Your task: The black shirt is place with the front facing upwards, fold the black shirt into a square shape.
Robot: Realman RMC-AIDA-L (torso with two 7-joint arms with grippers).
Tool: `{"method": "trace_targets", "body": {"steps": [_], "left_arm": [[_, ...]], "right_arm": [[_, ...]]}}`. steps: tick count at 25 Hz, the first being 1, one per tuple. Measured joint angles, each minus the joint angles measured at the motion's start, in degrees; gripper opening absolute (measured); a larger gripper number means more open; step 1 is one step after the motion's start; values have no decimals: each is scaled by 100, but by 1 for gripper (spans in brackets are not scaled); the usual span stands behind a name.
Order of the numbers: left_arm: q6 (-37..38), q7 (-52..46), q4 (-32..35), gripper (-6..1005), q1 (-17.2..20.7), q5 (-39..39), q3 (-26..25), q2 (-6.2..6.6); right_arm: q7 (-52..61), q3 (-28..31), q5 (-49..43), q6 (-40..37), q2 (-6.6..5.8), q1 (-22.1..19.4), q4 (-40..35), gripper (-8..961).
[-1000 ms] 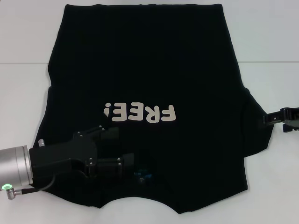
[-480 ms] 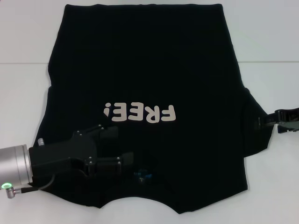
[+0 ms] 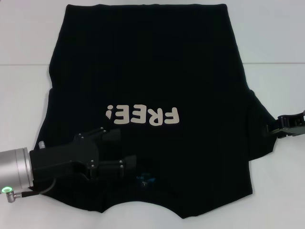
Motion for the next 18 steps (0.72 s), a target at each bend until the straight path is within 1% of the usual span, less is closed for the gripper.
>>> {"method": "trace_targets", "body": {"steps": [2,5,13,16,18], "left_arm": [[1,0,0,949,0,0,0,4],[8,0,0,950,0,0,0,5],[15,-1,0,950,0,0,1,16],[22,-6,0,950,0,0,0,17],[31,-8,0,950,0,0,1,17]], "right_arm": [[1,-3,0,12,0,0,0,604],[3,-3,0,41,0,0,0,353],[17,-1,0,104,-7,3,44,179],[92,-1,2,88,-68,-16,15,114],[163,8,7,80,-111,-48,-8,113]]}}
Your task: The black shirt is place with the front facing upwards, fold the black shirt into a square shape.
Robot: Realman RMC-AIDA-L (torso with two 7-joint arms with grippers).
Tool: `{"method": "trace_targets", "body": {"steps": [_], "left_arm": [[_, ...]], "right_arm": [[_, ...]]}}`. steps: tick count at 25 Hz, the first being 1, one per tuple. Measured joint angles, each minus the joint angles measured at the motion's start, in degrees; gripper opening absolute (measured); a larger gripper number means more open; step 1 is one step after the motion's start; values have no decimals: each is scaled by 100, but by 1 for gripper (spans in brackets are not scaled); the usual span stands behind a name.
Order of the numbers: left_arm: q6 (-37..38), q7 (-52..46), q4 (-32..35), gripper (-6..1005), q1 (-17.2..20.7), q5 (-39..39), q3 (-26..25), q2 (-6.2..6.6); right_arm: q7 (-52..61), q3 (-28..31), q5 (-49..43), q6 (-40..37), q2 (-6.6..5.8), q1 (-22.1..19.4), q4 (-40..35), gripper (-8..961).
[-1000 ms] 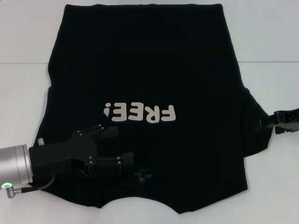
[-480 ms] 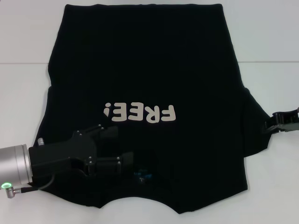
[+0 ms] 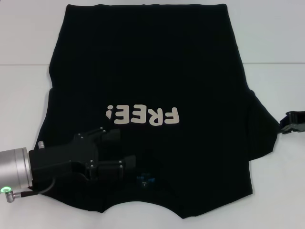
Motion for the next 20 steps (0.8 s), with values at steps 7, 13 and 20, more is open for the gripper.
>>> {"method": "trace_targets", "body": {"steps": [7,13,20], "left_arm": [[5,-8,0,949,0,0,0,0],[-3,-10,0,949,0,0,0,0],[-13,-10,0,948,0,0,0,0]], "right_arm": [[5,15,21,28,-40,-35,47,213],[45,46,24,27,6,-21,79,466],[50,10,28,117,79,43,239,768]]}}
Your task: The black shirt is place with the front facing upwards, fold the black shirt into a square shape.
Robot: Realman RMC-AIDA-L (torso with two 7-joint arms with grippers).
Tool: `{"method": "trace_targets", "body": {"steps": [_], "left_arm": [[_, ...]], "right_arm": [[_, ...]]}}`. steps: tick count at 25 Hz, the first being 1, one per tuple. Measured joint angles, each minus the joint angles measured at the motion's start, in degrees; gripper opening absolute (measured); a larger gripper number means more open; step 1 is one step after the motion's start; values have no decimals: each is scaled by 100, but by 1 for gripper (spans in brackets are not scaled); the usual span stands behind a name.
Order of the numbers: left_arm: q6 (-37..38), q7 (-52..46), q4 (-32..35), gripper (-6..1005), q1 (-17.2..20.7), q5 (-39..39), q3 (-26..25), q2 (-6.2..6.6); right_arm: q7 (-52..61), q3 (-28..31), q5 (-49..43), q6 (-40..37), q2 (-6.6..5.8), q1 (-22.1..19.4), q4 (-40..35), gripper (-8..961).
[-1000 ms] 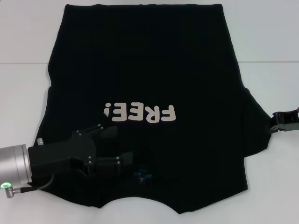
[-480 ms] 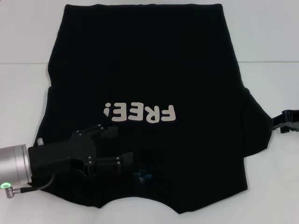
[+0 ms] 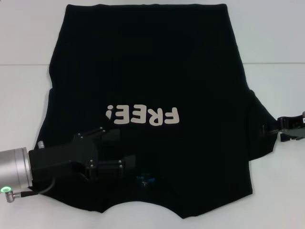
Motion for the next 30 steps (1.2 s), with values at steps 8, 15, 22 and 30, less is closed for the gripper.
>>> {"method": "trace_targets", "body": {"steps": [8,15,22,30], "left_arm": [[-16,0,0,949,0,0,0,-8],[-20,0,0,949,0,0,0,-9],[-16,0,0,949,0,0,0,-9],[-2,-68,0,950,0,0,0,-1]], "right_arm": [[-14,-6,0,68,56,48,8,824],[-47,-19,-8,114,109,122,67,816],[-8,-19,-31,166,120,138,67,804],[-45,-86,-36,234,130,144,40,640]]}}
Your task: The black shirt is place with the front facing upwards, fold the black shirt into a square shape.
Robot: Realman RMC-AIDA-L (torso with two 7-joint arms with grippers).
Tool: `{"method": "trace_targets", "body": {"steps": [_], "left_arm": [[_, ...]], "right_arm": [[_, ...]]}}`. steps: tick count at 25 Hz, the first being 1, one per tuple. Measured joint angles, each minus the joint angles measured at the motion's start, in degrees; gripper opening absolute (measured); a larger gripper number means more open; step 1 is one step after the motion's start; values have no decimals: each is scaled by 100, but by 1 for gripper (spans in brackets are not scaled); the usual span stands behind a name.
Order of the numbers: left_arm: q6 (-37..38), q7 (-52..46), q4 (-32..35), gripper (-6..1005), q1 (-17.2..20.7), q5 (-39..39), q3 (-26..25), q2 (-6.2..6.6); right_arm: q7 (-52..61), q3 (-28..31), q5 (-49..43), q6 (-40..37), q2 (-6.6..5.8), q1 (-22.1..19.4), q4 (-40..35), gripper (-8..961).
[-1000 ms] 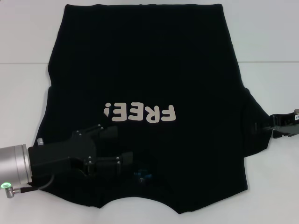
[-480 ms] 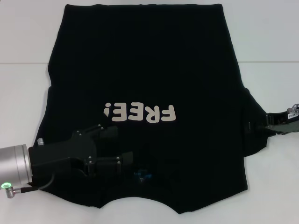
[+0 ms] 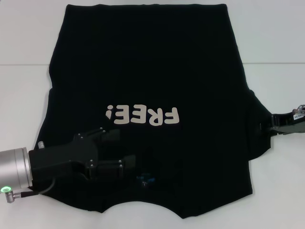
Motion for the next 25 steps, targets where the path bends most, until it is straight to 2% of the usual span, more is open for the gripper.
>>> {"method": "trace_targets", "body": {"steps": [2,13,18,25], "left_arm": [[11,-1,0,950,0,0,0,1],[23,-5,0,949,-16,-4,0,-10],[18,-25,0,949,-27,-14,0,-6],[-14,-50,0,950,-44,-18,-1,-7]], "right_arm": [[24,-44,0,11,0,0,5,587],[-9,-64,10,109,-1,-1,-30,118],[-24,-58,21,138,-2,-17,-57,25],[-34,169,334,-48,-46,-298,-547,27]]}}
